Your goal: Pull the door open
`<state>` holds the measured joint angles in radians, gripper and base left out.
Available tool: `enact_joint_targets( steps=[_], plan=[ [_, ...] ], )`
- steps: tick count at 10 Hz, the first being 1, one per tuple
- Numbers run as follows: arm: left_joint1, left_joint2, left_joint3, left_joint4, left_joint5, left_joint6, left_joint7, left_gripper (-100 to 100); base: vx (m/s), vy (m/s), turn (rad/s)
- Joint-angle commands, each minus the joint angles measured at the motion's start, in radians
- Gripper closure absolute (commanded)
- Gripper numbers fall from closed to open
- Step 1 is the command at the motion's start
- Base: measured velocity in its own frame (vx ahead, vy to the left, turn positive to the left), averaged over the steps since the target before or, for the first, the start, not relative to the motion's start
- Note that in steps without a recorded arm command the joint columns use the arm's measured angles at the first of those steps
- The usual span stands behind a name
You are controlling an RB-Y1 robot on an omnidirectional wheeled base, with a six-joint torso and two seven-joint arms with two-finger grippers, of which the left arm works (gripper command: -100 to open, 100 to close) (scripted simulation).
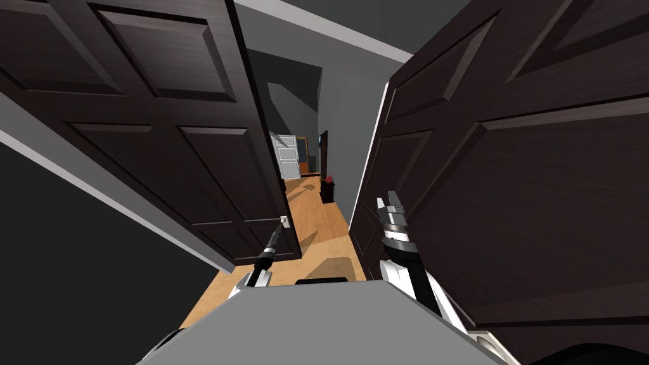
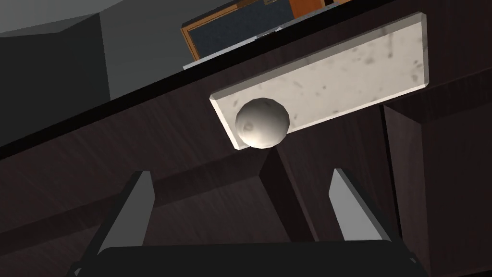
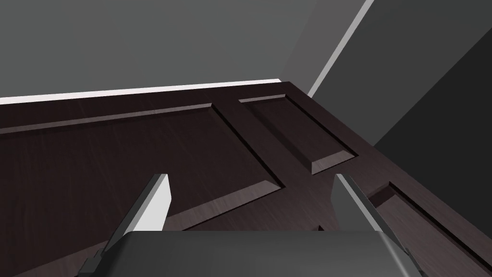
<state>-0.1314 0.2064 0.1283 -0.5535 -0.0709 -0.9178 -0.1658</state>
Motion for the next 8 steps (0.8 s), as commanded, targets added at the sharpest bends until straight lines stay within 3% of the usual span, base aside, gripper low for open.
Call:
enact_joint_targets(
  steps=[1, 2, 8],
  plan=[
    [-0.015, -0.008, -0.005, 0.011, 0.018, 0.013, 0.05, -100, -0.099, 0.044, -0.044],
    [-0.015, -0.008, -0.005, 0.011, 0.018, 0.013, 0.059, -100, -0.066, 0.031, -0.008],
    [-0.053, -0.038, -0.023, 0.027, 0.074, 0.056, 0.222, -100, -0.092, 0.036, -0.028]
  ],
)
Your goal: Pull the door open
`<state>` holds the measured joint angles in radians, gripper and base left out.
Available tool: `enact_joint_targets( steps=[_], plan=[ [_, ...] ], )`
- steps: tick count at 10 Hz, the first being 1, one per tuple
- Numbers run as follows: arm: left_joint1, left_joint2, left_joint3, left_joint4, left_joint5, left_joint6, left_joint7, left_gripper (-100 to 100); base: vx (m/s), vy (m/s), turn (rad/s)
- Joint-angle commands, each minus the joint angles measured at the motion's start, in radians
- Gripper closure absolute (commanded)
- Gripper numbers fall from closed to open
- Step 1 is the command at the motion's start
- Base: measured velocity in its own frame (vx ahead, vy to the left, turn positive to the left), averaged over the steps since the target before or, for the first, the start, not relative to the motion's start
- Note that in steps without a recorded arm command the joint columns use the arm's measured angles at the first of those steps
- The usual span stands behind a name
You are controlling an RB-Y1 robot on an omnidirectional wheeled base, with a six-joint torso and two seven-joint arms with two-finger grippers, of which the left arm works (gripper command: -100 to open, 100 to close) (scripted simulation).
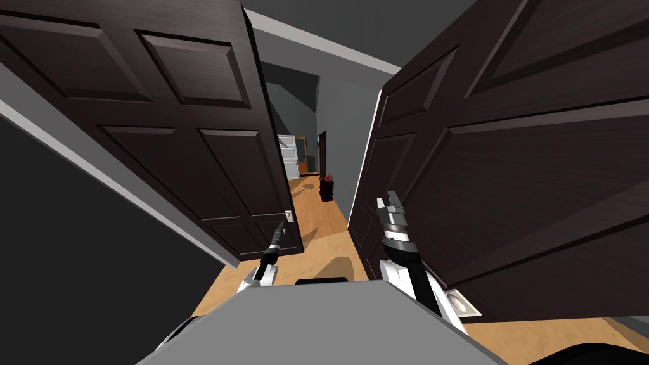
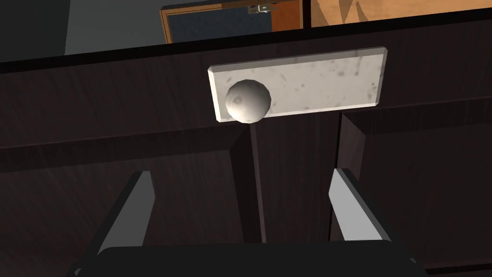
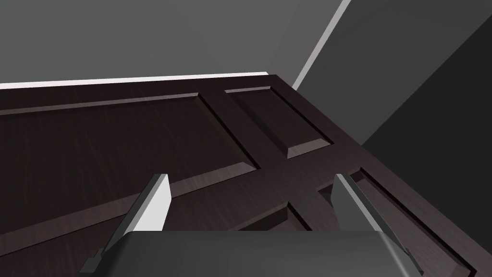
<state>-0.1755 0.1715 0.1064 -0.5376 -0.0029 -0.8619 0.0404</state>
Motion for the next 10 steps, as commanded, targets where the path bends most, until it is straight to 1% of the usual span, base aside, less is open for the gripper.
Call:
enact_joint_targets(
  steps=[1, 3, 4, 5, 6, 7, 8, 9, 10],
  plan=[
    [-0.013, -0.007, -0.003, 0.013, 0.012, 0.005, 0.035, -100, -0.101, 0.047, -0.026],
    [-0.023, -0.014, -0.007, 0.017, 0.026, 0.016, 0.074, -100, -0.097, 0.036, -0.022],
    [-0.026, -0.01, -0.005, 0.03, 0.021, 0.006, 0.059, -100, -0.039, 0.017, -0.008],
    [-0.02, 0.004, 0.001, 0.037, 0.027, -0.003, 0.075, -100, 0.102, -0.01, -0.107],
    [-0.02, 0.004, 0.001, 0.037, 0.027, -0.003, 0.075, -100, 0.132, -0.022, -0.049],
    [-0.01, 0.023, 0.007, 0.042, 0.033, -0.013, 0.09, -100, 0.158, -0.05, -0.106],
    [-0.01, 0.023, 0.007, 0.042, 0.033, -0.013, 0.09, -100, 0.156, -0.037, -0.058],
    [0.002, 0.044, 0.015, 0.048, 0.04, -0.025, 0.106, -100, 0.166, -0.024, -0.128],
    [0.002, 0.044, 0.015, 0.048, 0.04, -0.025, 0.106, -100, 0.141, -0.022, -0.07]
  ],
)
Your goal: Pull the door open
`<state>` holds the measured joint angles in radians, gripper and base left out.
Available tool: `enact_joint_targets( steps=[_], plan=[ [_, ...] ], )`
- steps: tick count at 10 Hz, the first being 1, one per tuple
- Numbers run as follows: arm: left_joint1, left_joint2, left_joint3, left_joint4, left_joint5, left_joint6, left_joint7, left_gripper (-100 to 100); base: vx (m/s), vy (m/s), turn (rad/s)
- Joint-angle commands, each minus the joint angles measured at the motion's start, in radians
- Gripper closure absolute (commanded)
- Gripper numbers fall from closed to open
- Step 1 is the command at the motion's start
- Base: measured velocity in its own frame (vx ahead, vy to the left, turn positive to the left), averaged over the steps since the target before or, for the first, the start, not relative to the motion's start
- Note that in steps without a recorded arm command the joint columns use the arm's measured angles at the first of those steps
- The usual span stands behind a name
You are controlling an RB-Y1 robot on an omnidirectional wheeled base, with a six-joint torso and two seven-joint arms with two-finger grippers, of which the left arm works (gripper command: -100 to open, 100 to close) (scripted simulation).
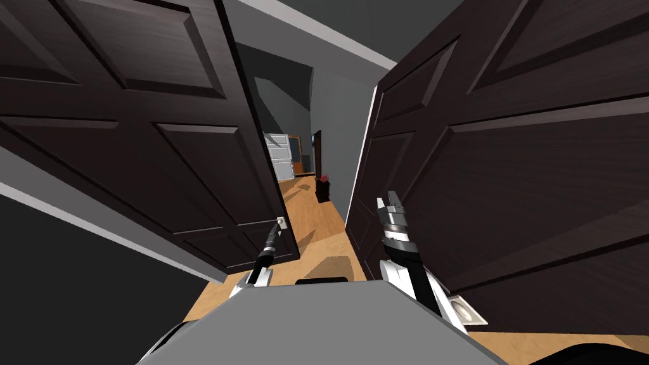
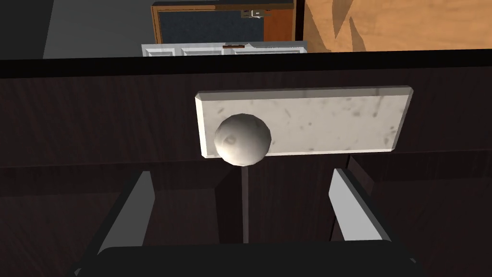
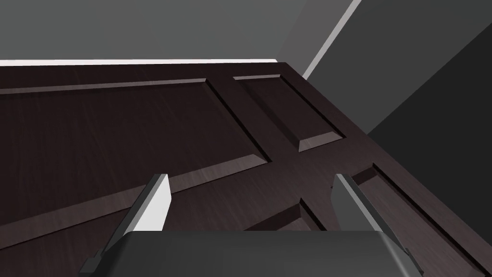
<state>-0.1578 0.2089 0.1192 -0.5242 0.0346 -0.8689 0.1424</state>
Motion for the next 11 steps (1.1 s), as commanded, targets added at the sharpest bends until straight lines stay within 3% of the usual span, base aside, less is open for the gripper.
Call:
enact_joint_targets(
  steps=[1, 2, 5, 6, 7, 8, 11],
  plan=[
    [-0.016, 0.007, 0.003, 0.035, 0.002, -0.018, 0.004, -100, 0.066, -0.014, 0.007],
    [-0.001, 0.035, 0.013, 0.043, 0.011, -0.034, 0.026, -100, 0.146, -0.02, -0.173],
    [0.011, 0.057, 0.021, 0.05, 0.018, -0.046, 0.044, -100, 0.161, 0.0, -0.08],
    [0.011, 0.057, 0.021, 0.05, 0.018, -0.046, 0.044, -100, 0.13, -0.005, -0.014],
    [0.021, 0.055, 0.019, 0.026, 0.017, -0.031, 0.045, -100, 0.039, -0.008, 0.001],
    [0.021, 0.055, 0.019, 0.026, 0.017, -0.031, 0.045, 100, -0.005, 0.0, 0.0],
    [0.021, 0.055, 0.019, 0.026, 0.017, -0.031, 0.045, 100, -0.009, 0.003, -0.006]
  ],
)
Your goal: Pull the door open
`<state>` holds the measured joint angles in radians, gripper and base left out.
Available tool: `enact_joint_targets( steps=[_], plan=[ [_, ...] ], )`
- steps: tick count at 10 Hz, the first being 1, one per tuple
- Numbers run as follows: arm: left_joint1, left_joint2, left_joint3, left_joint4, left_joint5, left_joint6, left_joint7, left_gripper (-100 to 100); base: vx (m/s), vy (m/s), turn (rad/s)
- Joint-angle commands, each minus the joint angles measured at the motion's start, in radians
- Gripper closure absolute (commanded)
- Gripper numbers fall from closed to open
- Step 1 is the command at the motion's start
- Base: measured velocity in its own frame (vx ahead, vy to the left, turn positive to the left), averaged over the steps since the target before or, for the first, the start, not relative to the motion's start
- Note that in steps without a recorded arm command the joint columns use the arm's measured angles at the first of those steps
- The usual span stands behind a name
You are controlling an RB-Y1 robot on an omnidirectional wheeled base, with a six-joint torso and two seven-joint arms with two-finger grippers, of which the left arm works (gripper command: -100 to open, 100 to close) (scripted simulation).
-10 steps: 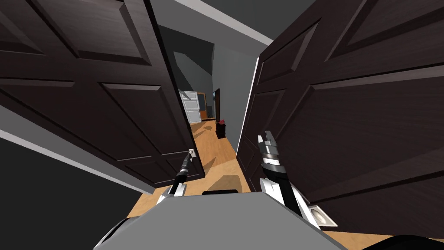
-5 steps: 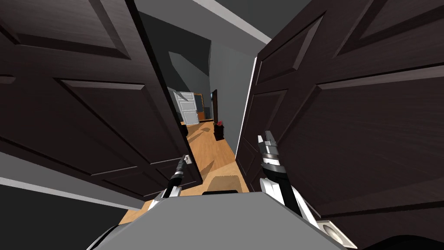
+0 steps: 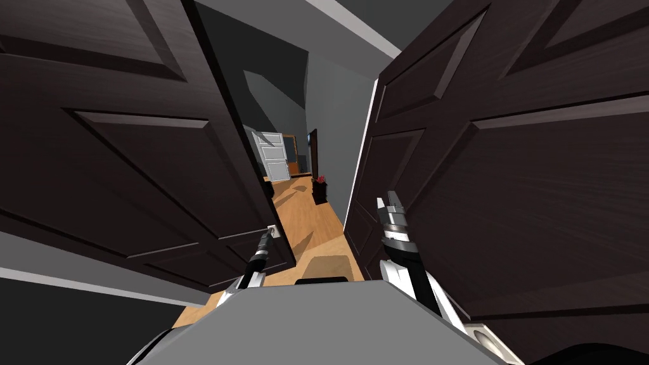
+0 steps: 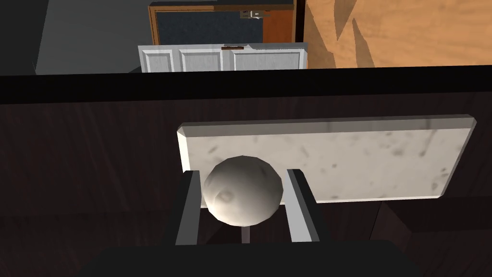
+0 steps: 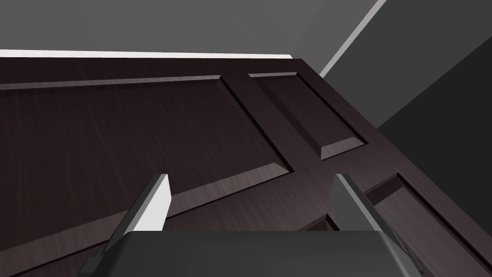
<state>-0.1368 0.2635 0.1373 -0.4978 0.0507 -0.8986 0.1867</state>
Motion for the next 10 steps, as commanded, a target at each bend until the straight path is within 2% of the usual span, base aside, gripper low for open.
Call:
enact_joint_targets(
  steps=[1, 2, 4, 7, 10],
  plan=[
    [0.001, 0.001, 0.001, 0.0, 0.001, -0.002, 0.001, 100, 0.0, 0.0, 0.0],
    [0.001, 0.001, 0.001, 0.0, 0.001, -0.002, 0.001, 100, 0.0, 0.0, 0.0],
    [0.001, 0.003, -0.007, 0.0, 0.004, 0.0, 0.005, 100, -0.147, 0.035, -0.133],
    [0.001, 0.008, -0.021, -0.001, 0.013, 0.001, 0.015, 100, -0.214, 0.05, -0.158],
    [0.001, 0.015, -0.039, -0.002, 0.023, 0.001, 0.027, 100, -0.255, 0.082, -0.22]
  ],
)
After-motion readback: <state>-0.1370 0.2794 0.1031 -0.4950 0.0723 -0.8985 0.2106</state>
